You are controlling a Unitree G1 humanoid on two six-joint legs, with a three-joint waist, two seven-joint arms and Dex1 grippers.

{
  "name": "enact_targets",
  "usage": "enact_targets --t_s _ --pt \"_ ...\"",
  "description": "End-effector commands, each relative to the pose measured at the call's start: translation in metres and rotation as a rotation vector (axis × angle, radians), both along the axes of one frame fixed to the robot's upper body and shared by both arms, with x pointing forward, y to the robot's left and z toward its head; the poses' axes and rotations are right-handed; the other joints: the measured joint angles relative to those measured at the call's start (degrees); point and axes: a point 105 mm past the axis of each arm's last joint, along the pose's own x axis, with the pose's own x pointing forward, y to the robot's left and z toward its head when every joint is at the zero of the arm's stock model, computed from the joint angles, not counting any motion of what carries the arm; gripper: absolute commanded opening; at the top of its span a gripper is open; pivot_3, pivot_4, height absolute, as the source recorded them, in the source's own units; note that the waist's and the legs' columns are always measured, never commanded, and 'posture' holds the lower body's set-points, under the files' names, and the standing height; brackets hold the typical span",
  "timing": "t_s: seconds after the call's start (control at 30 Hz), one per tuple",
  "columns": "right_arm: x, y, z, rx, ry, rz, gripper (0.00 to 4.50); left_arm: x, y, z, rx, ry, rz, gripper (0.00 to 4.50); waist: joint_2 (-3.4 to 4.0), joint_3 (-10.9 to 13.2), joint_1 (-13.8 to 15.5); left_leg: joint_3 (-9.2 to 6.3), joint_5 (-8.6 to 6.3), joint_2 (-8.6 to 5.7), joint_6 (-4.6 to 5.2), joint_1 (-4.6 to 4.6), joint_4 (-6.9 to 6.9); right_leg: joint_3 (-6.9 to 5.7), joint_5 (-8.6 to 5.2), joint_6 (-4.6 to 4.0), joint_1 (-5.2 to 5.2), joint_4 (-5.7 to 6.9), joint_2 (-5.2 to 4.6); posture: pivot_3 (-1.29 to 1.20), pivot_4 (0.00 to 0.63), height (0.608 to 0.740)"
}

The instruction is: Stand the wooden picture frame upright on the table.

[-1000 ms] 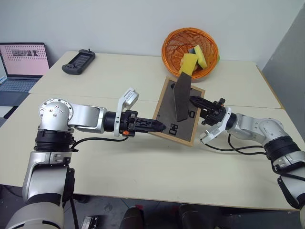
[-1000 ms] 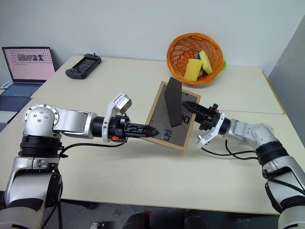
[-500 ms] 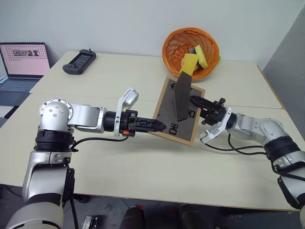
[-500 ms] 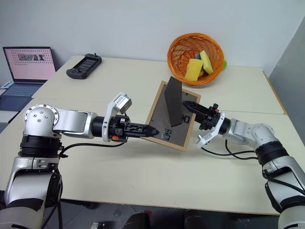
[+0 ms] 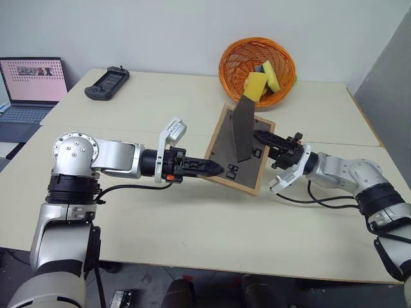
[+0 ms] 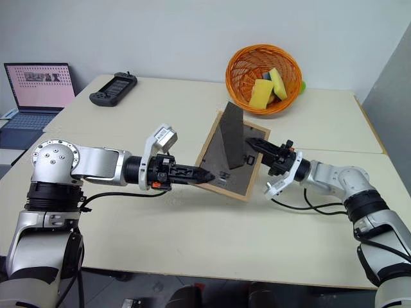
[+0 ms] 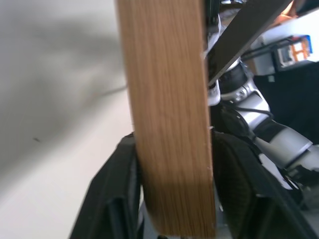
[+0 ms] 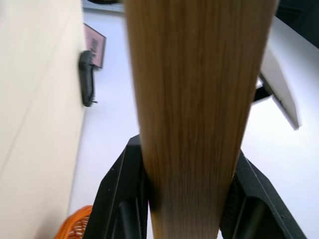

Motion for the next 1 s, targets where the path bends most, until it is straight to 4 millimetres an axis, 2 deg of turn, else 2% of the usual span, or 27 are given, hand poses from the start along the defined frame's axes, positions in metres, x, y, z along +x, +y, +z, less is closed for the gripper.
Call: enact_targets --t_s 0.03,0.07,0.17,0.27,0.3,0.5,0.63,0.83,1.0 --pt "-0.005 0.004 0.028 0.074 -0.074 0.044 1.45 0.0 0.001 0.005 0.018 -0.038 0.009 3.04 0.0 0.0 0.0 0.0 0.0 0.0 0.0 0.0 0.0 0.0 0.0 0.0 0.0 0.0 0.0 0.0 0.15 0.74" --pt "-0.005 0.004 0.028 0.072 -0.074 0.044 1.45 0.0 0.001 0.006 0.018 -0.038 0.009 3.11 0.0 0.0 0.0 0.0 0.0 0.0 0.0 0.0 0.0 -0.01 0.0 0.0 0.0 0.0 -0.01 0.0 0.15 0.74" --pt "-0.004 0.005 0.027 0.072 -0.072 0.042 1.45 0.0 0.001 0.006 0.017 -0.041 0.005 3.86 0.0 0.0 0.0 0.0 0.0 0.0 0.0 0.0 0.0 -0.02 0.0 0.0 0.0 0.0 -0.01 0.0 0.15 0.74" --pt "-0.004 0.005 0.027 0.071 -0.07 0.042 1.45 -0.001 0.002 0.007 0.013 -0.053 0.008 4.43 0.0 0.0 0.0 0.0 0.0 -0.01 0.0 0.0 0.0 -0.02 0.0 0.0 0.01 0.0 -0.01 0.0 0.15 0.74" --pt "-0.004 0.005 0.027 0.071 -0.071 0.042 1.45 -0.001 0.003 0.008 0.011 -0.064 0.012 4.49 0.0 0.0 0.0 0.0 0.0 -0.01 0.0 0.0 0.0 -0.02 0.0 0.0 0.01 0.0 -0.02 0.0 0.15 0.74" --pt "-0.003 0.004 0.026 0.071 -0.062 0.042 1.45 0.001 0.019 0.033 -0.059 -0.252 0.099 4.49 0.0 0.0 -0.2 0.0 0.0 0.01 0.0 0.0 -0.01 -0.03 0.0 0.0 0.01 0.0 -0.02 0.0 0.15 0.74" --pt "0.0 0.001 0.025 0.083 -0.033 0.029 1.45 -0.006 0.03 0.048 -0.064 -0.536 0.155 4.49 0.0 0.0 -0.5 0.03 0.0 0.0 -0.01 0.0 -0.03 -0.05 0.0 0.0 0.01 -0.02 -0.06 0.0 0.15 0.74" --pt "0.014 -0.001 0.021 0.168 0.141 -0.02 1.45 -0.021 0.034 0.041 0.041 -0.844 0.177 4.49 -0.01 0.0 -1.1 0.08 0.0 0.01 0.01 0.0 -0.03 -0.08 0.0 0.0 0.1 -0.1 -0.11 0.0 0.15 0.74" --pt "0.021 0.008 0.017 0.282 0.355 -0.005 1.45 -0.031 0.037 0.042 0.055 -0.934 0.217 4.49 -0.04 0.0 -1.2 0.04 -0.1 0.02 0.21 0.02 -0.02 -0.11 0.0 0.0 0.17 -0.18 -0.11 0.0 0.15 0.74"
